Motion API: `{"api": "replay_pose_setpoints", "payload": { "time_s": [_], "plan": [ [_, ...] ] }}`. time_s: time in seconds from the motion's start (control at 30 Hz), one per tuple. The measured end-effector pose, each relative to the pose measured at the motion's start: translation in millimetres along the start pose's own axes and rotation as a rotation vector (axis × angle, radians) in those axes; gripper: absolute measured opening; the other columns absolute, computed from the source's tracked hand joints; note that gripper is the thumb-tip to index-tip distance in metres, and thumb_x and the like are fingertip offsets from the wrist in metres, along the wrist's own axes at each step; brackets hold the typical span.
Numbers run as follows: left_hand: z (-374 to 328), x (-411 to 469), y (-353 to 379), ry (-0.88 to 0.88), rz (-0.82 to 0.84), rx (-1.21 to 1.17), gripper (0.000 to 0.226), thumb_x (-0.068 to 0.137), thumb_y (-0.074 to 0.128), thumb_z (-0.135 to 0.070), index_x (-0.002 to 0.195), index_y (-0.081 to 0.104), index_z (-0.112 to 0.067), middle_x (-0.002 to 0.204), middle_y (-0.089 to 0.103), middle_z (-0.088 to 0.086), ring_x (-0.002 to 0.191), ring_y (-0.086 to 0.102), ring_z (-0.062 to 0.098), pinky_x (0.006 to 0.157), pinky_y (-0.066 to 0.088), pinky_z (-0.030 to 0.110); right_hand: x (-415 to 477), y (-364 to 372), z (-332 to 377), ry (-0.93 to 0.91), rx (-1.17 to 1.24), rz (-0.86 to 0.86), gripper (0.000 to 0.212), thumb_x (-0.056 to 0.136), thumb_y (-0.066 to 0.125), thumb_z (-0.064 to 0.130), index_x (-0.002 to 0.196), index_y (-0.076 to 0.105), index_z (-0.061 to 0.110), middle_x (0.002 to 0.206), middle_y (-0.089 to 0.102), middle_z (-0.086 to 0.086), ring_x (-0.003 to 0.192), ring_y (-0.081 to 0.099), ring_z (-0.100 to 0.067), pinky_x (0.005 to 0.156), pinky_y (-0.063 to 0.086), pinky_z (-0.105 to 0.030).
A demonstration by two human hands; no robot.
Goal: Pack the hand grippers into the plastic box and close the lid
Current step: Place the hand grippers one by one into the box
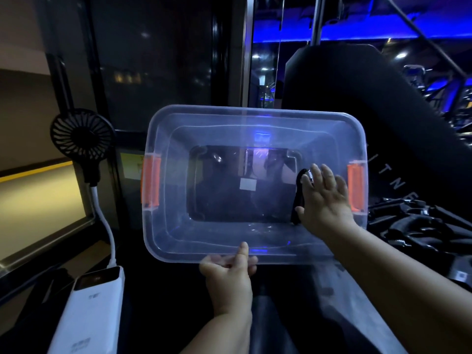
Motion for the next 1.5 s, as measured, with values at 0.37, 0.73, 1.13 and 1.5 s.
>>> {"api": "replay_pose_setpoints", "payload": {
  "time_s": [0.37, 0.73, 1.13, 1.5],
  "plan": [
    [0.0, -6.0, -0.3, -0.035, 0.021, 0.011, 0.042, 0.084, 0.07, -0.008, 0.11, 0.037, -0.003, 0.072, 0.066, 0.018, 0.062, 0.067, 0.02, 0.065, 0.055, 0.03, -87.1, -30.0, -74.6, 0.319, 0.384, -0.338, 0.075, 0.078, 0.074, 0.032, 0.143, 0.038, 0.037, 0.156, 0.01, -0.011, 0.139, 0.02, -0.031, 0.11, 0.019, -0.049],
    [21.9, -21.1, 20.0, -0.34, 0.234, 0.073, 0.02, 0.084, 0.07, -0.02, 0.087, 0.061, -0.001, 0.081, 0.066, 0.011, 0.076, 0.065, 0.022, 0.072, 0.054, 0.03, -94.6, 5.8, -73.7, 0.382, 0.817, -0.108, 0.098, 0.09, 0.062, 0.024, 0.133, -0.018, 0.058, 0.147, 0.014, 0.005, 0.1, 0.057, -0.037, 0.086, 0.049, -0.042],
    [52.2, -45.7, 48.2, -0.545, 0.328, 0.068, 0.014, 0.088, 0.065, -0.016, 0.092, 0.058, -0.004, 0.09, 0.065, 0.011, 0.08, 0.064, 0.023, 0.067, 0.052, 0.033, -102.6, 9.4, -83.8, 0.377, 0.771, -0.05, 0.09, 0.088, 0.063, 0.037, 0.149, -0.002, 0.043, 0.147, 0.017, 0.002, 0.119, 0.049, -0.028, 0.091, 0.043, -0.036],
    [42.5, -49.8, 45.2, -0.431, 0.302, 0.088, 0.01, 0.092, 0.061, -0.013, 0.088, 0.056, -0.006, 0.087, 0.063, 0.011, 0.078, 0.062, 0.021, 0.071, 0.052, 0.032, -149.8, -21.7, -146.1, 0.414, 0.317, -0.089, 0.062, 0.086, 0.062, 0.043, 0.141, 0.042, 0.024, 0.137, 0.044, -0.01, 0.124, 0.039, -0.032, 0.1, 0.034, -0.046]
  ]
}}
Point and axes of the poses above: each hand's wrist, its own x-axis towards the middle knuckle, its own y-axis out of the palm, z = x × y, the point moved 10 cm from there along x, towards the middle knuckle
